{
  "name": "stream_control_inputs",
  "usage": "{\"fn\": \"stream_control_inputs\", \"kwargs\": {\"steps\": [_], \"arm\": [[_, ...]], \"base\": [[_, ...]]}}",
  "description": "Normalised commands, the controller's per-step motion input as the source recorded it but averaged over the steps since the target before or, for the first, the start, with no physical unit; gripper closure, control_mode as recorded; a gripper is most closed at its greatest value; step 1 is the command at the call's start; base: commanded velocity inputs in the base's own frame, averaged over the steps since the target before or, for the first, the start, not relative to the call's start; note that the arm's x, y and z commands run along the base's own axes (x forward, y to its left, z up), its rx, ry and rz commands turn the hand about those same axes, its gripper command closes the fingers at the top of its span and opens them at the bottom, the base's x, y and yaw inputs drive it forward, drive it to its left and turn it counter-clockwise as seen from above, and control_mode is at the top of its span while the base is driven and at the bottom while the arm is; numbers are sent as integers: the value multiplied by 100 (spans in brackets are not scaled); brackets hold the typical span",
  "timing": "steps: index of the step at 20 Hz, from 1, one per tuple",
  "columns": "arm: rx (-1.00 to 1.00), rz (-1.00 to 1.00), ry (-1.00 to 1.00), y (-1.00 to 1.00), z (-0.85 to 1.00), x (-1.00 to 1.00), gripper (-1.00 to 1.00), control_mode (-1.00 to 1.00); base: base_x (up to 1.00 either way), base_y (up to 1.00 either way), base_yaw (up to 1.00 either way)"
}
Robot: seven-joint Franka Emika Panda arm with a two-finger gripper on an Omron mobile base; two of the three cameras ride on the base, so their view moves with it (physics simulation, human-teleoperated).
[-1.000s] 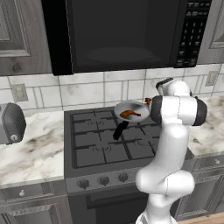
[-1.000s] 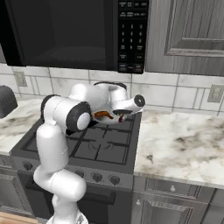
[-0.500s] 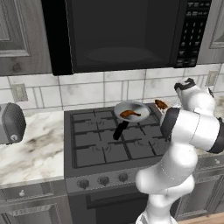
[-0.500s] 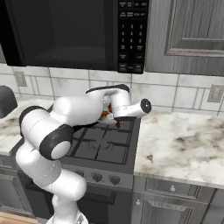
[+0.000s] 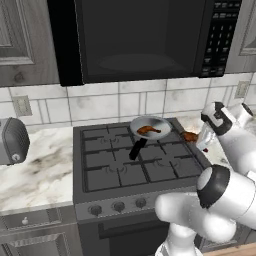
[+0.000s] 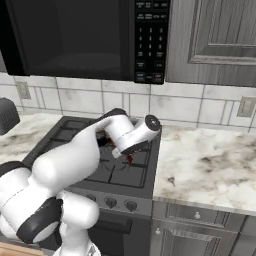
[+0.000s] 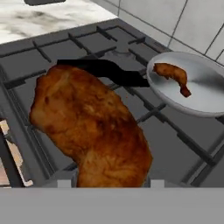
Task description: Take the chicken drumsticks from the pan and place one on each plate on the dining counter.
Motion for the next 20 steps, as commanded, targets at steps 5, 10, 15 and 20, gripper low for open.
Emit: {"fn": "stream_control_inputs", "kwargs": {"steps": [5,10,15,20], "arm": [[-43,17,-12,99,-1,-100,100,-100],[-36,5,-8,91,0,-76,100,-100],[-12,8,-9,29,-3,-37,100,-100],[-3,9,-11,0,0,-36,100,100]], "base": [[0,0,0],[0,0,0],[0,0,0],[-38,0,0]]}}
